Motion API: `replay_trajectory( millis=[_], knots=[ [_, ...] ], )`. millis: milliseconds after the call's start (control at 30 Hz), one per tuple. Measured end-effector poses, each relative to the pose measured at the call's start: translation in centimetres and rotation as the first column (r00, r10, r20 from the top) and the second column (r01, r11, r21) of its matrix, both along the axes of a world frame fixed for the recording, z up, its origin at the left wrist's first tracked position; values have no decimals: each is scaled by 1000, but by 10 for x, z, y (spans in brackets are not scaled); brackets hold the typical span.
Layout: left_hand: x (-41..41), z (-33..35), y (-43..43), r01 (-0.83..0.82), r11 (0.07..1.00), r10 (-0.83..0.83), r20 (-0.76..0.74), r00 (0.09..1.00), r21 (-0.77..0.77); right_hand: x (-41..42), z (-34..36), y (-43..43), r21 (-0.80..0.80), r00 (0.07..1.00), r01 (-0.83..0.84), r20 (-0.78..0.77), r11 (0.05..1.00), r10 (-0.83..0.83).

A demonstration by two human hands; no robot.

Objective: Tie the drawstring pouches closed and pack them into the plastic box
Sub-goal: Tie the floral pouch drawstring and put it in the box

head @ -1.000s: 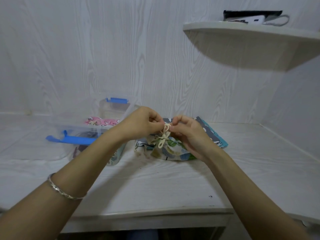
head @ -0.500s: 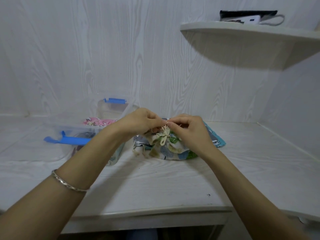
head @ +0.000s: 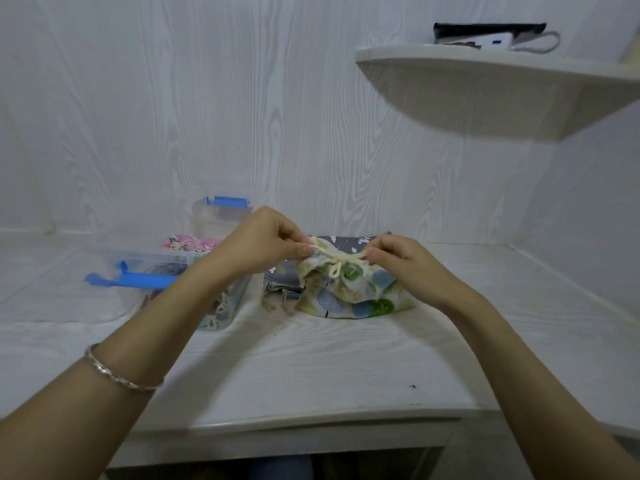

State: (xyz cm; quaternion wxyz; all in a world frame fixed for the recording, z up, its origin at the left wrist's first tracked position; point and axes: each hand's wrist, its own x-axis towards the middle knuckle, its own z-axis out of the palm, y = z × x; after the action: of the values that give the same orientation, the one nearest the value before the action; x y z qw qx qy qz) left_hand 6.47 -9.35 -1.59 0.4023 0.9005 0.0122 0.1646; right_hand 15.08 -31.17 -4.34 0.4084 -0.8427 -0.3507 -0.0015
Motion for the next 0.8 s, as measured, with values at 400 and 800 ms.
replay_trajectory(
  millis=[400, 800],
  knots=[
    [-8, 2, 1, -95, 974, 5, -400, 916, -204, 4, 6, 44, 230, 997, 5, 78, 973, -24],
    [40, 21, -18, 217, -7, -627, 174, 759, -976, -7, 69, 68, 382, 978, -162, 188, 910, 95]
  ],
)
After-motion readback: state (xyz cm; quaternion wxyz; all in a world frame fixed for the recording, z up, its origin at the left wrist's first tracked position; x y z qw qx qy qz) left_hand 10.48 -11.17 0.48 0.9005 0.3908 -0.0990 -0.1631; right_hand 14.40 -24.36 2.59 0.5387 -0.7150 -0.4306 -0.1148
